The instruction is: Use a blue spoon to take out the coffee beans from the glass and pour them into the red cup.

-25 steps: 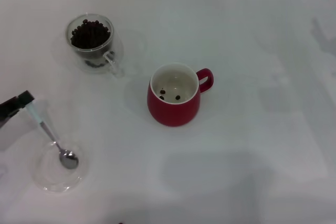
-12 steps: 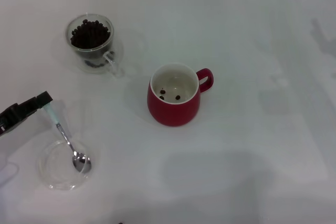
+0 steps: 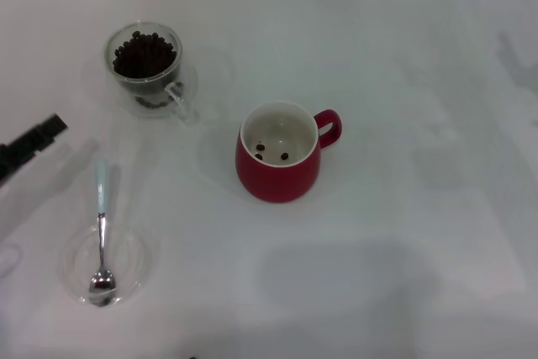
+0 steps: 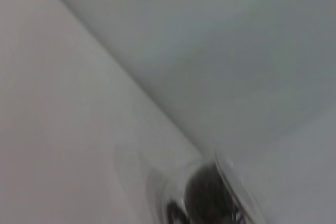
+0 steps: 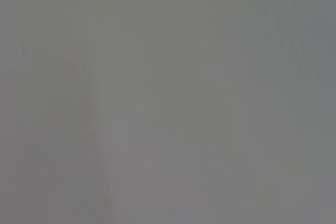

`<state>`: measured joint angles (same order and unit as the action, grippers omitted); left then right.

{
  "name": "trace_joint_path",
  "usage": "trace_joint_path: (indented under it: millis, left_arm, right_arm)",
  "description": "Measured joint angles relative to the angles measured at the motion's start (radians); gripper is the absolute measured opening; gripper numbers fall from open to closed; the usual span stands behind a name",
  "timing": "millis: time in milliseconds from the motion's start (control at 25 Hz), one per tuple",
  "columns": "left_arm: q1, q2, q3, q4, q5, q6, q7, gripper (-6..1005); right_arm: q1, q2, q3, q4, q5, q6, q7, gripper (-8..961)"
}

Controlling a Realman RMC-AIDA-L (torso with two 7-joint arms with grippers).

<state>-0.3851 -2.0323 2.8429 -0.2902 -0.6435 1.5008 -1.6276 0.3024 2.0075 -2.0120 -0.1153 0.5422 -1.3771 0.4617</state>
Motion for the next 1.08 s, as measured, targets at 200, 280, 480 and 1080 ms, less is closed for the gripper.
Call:
trace_joint_path:
  millis: [200, 280, 480, 1080]
  left_arm:
    - [0.018, 0.005, -0.001, -0.018, -0.141, -0.005, 0.077, 511]
    - [0.039, 0.001, -0.001, -0.033, -0.266, -0.028, 0.202, 574]
    - [0.061, -0.042, -0.001, 0.000, -0.593, -0.176, 0.687, 769]
    - [0.023, -0.042, -0.001, 0.235, -0.907, -0.208, 1.292, 883]
  right_arm:
    - [0.000, 0.001, -0.002, -0.001, 0.000, 0.001, 0.001, 861]
    - [0.000, 0.001, -0.002, -0.001, 0.001, 0.003, 0.001, 861]
    - [-0.001, 0.002, -0.001, -0.001, 0.000, 0.007, 0.002, 861]
    - [0.005, 0.004, -0.010, -0.003, -0.003, 0.032, 0.002, 861]
